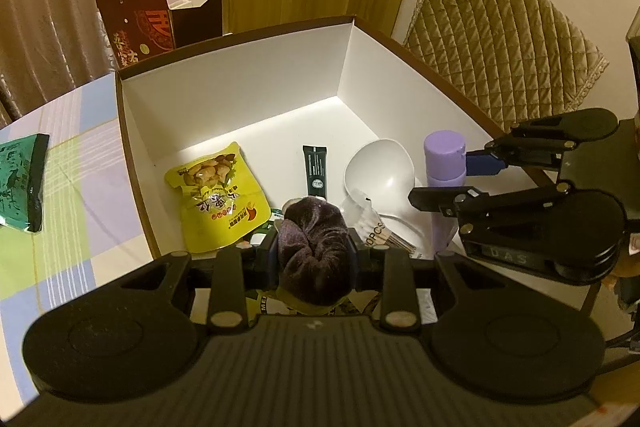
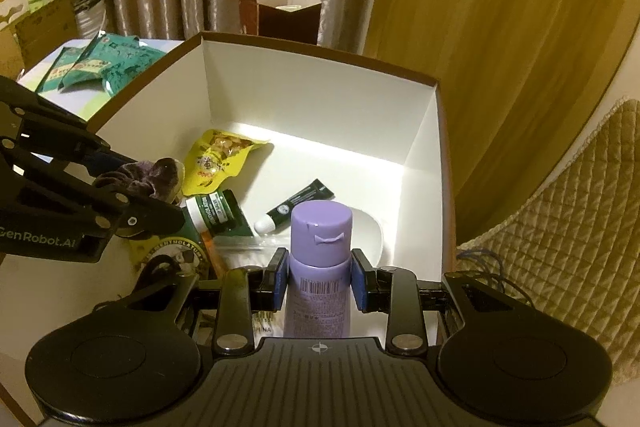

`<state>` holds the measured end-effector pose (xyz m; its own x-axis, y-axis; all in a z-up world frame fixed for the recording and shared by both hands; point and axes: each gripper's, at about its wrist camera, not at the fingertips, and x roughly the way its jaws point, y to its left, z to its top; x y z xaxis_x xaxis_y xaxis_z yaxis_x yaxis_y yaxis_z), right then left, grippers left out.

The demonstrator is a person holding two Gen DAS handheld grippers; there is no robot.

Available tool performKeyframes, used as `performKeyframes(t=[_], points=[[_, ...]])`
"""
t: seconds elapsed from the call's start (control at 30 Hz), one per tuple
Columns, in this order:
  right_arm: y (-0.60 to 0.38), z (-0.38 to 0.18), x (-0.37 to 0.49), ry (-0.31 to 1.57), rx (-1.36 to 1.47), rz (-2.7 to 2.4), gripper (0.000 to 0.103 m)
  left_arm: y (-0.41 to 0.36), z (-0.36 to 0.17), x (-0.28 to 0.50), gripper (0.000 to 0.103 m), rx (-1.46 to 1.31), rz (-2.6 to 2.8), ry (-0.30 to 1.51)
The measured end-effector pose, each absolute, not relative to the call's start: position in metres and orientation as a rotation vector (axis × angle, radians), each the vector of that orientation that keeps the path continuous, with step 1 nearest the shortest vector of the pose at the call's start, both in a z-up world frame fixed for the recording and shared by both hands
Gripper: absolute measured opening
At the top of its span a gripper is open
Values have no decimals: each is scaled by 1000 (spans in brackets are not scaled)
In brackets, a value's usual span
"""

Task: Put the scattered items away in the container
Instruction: 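Open both grippers to drop the tube and scrunchie into the box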

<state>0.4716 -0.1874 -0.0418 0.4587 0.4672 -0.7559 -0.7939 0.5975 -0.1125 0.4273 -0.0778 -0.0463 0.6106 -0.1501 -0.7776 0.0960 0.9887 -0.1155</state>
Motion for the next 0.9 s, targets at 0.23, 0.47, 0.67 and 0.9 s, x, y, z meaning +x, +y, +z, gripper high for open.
performKeyframes(t=[0.23,0.47,0.67,0.9], points=[[-189,-34,466,700,-474,823,69,-78,-48,428,28,-70,-149,906],[-193,-34,461,716,-465,838,74,-80,-48,425,28,-64,-161,908],[-194,-31,456,718,-465,851,76,-80,-48,425,29,-65,-158,913],[-194,-31,452,714,-465,854,81,-82,-45,425,32,-59,-157,904]])
